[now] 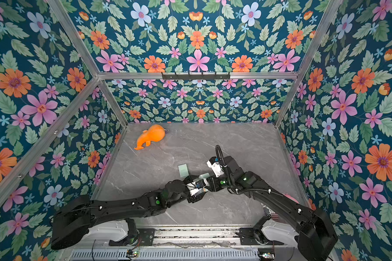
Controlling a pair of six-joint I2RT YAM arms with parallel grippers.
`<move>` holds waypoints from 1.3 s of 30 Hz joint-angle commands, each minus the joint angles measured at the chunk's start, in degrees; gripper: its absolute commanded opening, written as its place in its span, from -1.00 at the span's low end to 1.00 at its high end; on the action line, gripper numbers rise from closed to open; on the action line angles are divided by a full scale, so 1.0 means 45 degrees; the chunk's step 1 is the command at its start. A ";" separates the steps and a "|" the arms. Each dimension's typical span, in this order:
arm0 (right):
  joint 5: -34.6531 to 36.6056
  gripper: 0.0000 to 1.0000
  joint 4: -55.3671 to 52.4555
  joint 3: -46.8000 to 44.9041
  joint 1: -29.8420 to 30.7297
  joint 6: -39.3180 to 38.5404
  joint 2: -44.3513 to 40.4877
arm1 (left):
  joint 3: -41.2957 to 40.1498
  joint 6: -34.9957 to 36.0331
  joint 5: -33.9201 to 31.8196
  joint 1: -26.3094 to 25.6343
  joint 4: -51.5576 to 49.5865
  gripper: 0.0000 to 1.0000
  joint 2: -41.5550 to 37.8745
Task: Take the rings out of the lift-off lid box
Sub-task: Open the lid on the jewelry box.
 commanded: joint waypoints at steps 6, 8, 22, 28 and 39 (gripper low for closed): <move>-0.0227 -0.61 -0.0268 0.0051 0.0024 -0.0083 -0.0101 | -0.0082 0.0155 -0.0918 0.0016 0.0378 0.35 -0.0073; -0.0240 -0.60 -0.0256 0.0043 0.0024 -0.0074 -0.0166 | -0.0139 0.0177 -0.1020 0.0017 0.0368 0.32 -0.0073; -0.0227 -0.60 -0.0247 0.0042 0.0009 -0.0084 -0.0424 | -0.0366 0.0098 -0.1558 0.0036 0.0339 0.05 -0.0034; -0.0055 -0.60 -0.0250 -0.0003 0.0024 -0.0076 -0.0749 | -0.0517 0.0102 -0.1672 0.0038 0.0322 0.04 -0.0014; 0.0558 -0.61 -0.0238 -0.0183 -0.0918 0.0231 -0.1861 | -0.0596 0.0141 -0.1718 0.0048 0.0503 0.06 0.0161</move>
